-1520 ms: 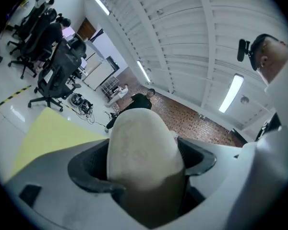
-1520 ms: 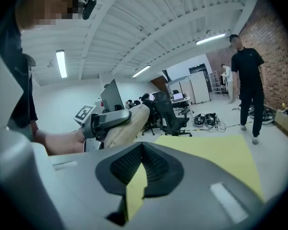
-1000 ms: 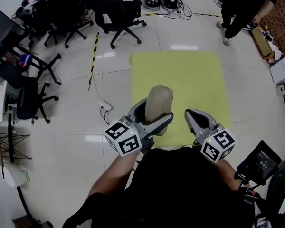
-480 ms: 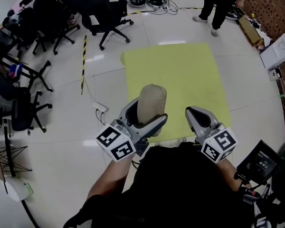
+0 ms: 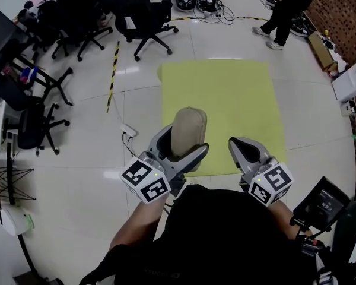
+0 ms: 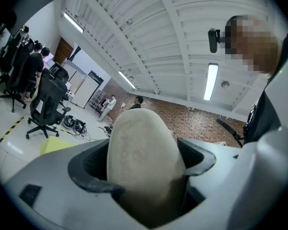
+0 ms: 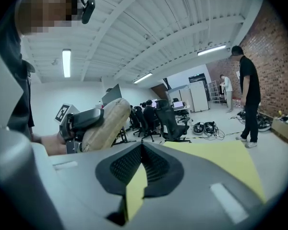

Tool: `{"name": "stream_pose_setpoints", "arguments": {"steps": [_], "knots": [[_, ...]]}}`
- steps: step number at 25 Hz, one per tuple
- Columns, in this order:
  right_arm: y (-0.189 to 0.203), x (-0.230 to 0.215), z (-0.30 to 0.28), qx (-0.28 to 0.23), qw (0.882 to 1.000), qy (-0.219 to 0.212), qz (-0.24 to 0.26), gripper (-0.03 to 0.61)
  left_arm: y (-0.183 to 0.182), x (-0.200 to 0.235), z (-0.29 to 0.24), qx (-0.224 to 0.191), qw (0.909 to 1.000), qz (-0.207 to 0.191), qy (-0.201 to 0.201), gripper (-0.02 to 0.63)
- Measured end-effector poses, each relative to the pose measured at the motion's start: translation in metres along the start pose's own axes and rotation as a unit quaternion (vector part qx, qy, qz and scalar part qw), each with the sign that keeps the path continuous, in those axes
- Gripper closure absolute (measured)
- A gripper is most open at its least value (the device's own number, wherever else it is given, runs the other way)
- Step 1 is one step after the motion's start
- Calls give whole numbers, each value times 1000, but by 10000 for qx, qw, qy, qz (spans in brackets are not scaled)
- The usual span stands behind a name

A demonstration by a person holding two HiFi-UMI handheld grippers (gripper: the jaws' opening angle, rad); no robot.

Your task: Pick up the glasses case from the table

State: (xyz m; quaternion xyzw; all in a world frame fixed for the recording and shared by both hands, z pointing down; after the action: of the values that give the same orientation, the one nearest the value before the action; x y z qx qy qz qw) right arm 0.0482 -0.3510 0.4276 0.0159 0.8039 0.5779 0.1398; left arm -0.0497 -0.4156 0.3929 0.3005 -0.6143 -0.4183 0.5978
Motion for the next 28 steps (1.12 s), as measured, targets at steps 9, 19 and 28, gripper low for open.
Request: {"name": "stream_pose_setpoints", "arguments": {"steps": [9,19,28], "knots": [[9,-15,35,-28,9996,-291,50,577,18,-40,-20,132,9978,-565,-310,179],[18,-33,84,-114,9983,-565,112,577,37,-82,-35,-2,9967,-493,-640,179],[24,-52,138,-194,9984,-492,210,577,57,-131,-57,-109,9969,-554,-543,179]]}}
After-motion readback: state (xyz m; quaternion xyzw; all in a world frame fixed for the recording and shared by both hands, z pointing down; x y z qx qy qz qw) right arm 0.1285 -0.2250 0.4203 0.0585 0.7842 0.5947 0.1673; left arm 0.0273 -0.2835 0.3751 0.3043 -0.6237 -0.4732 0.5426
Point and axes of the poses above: the fingertips, and each gripper's own axes: z backward along the fingers, x to its left, y out of its underside, the point moved 1 cm from there along z, backward along the fingers, and after that the axes turned 6 degrees about y, right-handed, at the moved point
